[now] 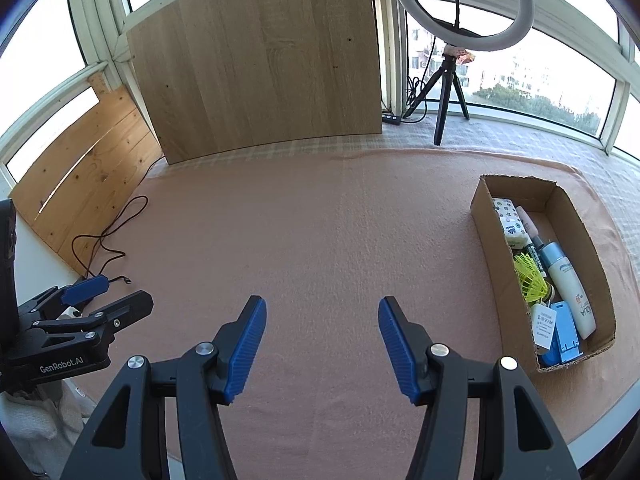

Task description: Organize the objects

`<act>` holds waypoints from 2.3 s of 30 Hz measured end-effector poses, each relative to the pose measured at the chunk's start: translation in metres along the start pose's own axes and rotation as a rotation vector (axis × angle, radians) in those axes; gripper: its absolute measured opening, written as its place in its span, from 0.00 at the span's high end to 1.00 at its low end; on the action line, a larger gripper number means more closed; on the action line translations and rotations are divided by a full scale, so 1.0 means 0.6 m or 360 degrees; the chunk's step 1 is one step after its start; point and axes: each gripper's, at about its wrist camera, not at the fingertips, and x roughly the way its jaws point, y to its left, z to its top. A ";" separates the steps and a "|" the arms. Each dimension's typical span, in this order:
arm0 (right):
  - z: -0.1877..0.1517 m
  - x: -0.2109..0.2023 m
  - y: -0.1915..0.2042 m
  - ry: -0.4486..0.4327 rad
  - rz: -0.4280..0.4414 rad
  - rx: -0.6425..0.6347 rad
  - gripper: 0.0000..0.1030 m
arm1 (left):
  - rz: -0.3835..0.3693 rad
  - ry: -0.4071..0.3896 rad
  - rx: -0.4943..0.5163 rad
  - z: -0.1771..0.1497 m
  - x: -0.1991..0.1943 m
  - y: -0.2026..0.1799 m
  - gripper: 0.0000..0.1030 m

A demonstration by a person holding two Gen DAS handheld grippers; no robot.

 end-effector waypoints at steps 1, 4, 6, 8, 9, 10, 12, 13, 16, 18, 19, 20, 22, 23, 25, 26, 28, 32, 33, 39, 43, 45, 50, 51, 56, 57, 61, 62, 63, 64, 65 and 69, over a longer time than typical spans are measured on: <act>-0.001 0.000 0.001 0.0000 -0.0003 -0.0001 0.47 | 0.0000 -0.0001 0.0001 0.001 0.000 0.000 0.07; -0.002 0.001 0.004 0.0000 -0.0005 -0.0001 0.47 | 0.0002 -0.0003 0.0004 0.001 0.000 0.001 0.07; -0.002 0.001 0.006 -0.0004 -0.0006 -0.0001 0.47 | 0.0002 0.0000 0.0006 0.001 0.001 0.001 0.07; -0.002 0.001 0.008 -0.0005 -0.0007 -0.0006 0.47 | 0.0000 -0.0002 0.0003 0.002 0.001 0.003 0.07; -0.002 0.002 0.010 -0.0006 -0.0010 -0.0010 0.47 | -0.0002 -0.0002 0.0003 0.002 0.001 0.003 0.07; -0.002 0.002 0.011 -0.0007 -0.0012 -0.0012 0.47 | 0.0000 -0.0004 0.0003 0.003 0.001 0.004 0.07; -0.001 0.003 0.013 -0.0004 -0.0010 -0.0014 0.47 | 0.0002 -0.0002 0.0006 0.003 0.003 0.004 0.07; -0.001 0.004 0.014 -0.0004 -0.0009 -0.0014 0.47 | 0.0005 -0.0001 0.0007 0.003 0.003 0.004 0.07; 0.000 0.005 0.015 -0.0003 -0.0007 -0.0018 0.47 | 0.0004 0.0000 0.0006 0.003 0.005 0.004 0.07; 0.000 0.006 0.015 -0.0002 -0.0007 -0.0019 0.47 | 0.0003 0.0000 0.0003 0.004 0.006 0.004 0.07; 0.000 0.006 0.016 0.0000 -0.0008 -0.0018 0.47 | 0.0002 0.0001 0.0002 0.004 0.007 0.005 0.07; 0.000 0.007 0.017 0.0002 -0.0008 -0.0018 0.47 | 0.0003 0.0002 0.0002 0.005 0.007 0.005 0.07; 0.001 0.008 0.017 0.0004 -0.0008 -0.0017 0.47 | 0.0009 0.0004 0.0002 0.005 0.009 0.004 0.07; 0.001 0.008 0.017 0.0004 -0.0009 -0.0017 0.47 | 0.0011 0.0007 0.0002 0.005 0.010 0.003 0.07; 0.001 0.008 0.017 0.0005 -0.0008 -0.0016 0.47 | 0.0011 0.0006 0.0002 0.005 0.011 0.003 0.07; 0.001 0.009 0.016 0.0005 -0.0009 -0.0014 0.47 | 0.0012 0.0004 0.0001 0.006 0.011 0.003 0.07; 0.002 0.011 0.013 0.0009 -0.0010 -0.0012 0.47 | 0.0017 0.0002 0.0001 0.007 0.011 0.003 0.07; 0.001 0.013 0.011 0.0015 -0.0008 -0.0007 0.47 | 0.0016 0.0002 0.0003 0.007 0.012 0.003 0.07; 0.001 0.013 0.011 0.0015 -0.0008 -0.0008 0.47 | 0.0016 0.0003 0.0003 0.008 0.012 0.003 0.07; 0.000 0.017 0.007 0.0020 -0.0006 -0.0001 0.47 | 0.0016 0.0008 0.0010 0.008 0.014 0.000 0.07; 0.000 0.017 0.005 0.0021 -0.0005 0.0001 0.47 | 0.0016 0.0009 0.0010 0.007 0.014 -0.002 0.07; 0.000 0.018 0.005 0.0022 -0.0005 -0.0001 0.47 | 0.0014 0.0011 0.0015 0.007 0.015 -0.003 0.07; -0.001 0.018 0.003 0.0026 -0.0005 0.0004 0.47 | 0.0012 0.0014 0.0020 0.007 0.016 -0.004 0.07; -0.002 0.018 0.003 0.0026 -0.0004 0.0005 0.47 | 0.0013 0.0015 0.0022 0.007 0.017 -0.005 0.07; -0.002 0.019 0.003 0.0026 -0.0005 0.0006 0.47 | 0.0011 0.0014 0.0027 0.006 0.017 -0.006 0.07; -0.002 0.018 0.003 0.0027 -0.0004 0.0007 0.47 | 0.0011 0.0014 0.0028 0.006 0.017 -0.006 0.07; -0.002 0.019 0.003 0.0029 -0.0004 0.0007 0.47 | 0.0014 0.0016 0.0030 0.005 0.018 -0.006 0.07; -0.002 0.019 0.003 0.0028 -0.0004 0.0008 0.47 | 0.0014 0.0016 0.0031 0.005 0.018 -0.006 0.07; -0.002 0.019 0.003 0.0028 -0.0004 0.0008 0.47 | 0.0014 0.0016 0.0032 0.005 0.018 -0.007 0.07; -0.002 0.019 0.003 0.0028 -0.0004 0.0009 0.47 | 0.0013 0.0017 0.0031 0.005 0.018 -0.006 0.07; -0.002 0.019 0.003 0.0028 -0.0004 0.0008 0.47 | 0.0014 0.0016 0.0030 0.005 0.018 -0.007 0.07; -0.003 0.020 0.003 0.0030 -0.0004 0.0008 0.47 | 0.0011 0.0017 0.0035 0.004 0.020 -0.008 0.07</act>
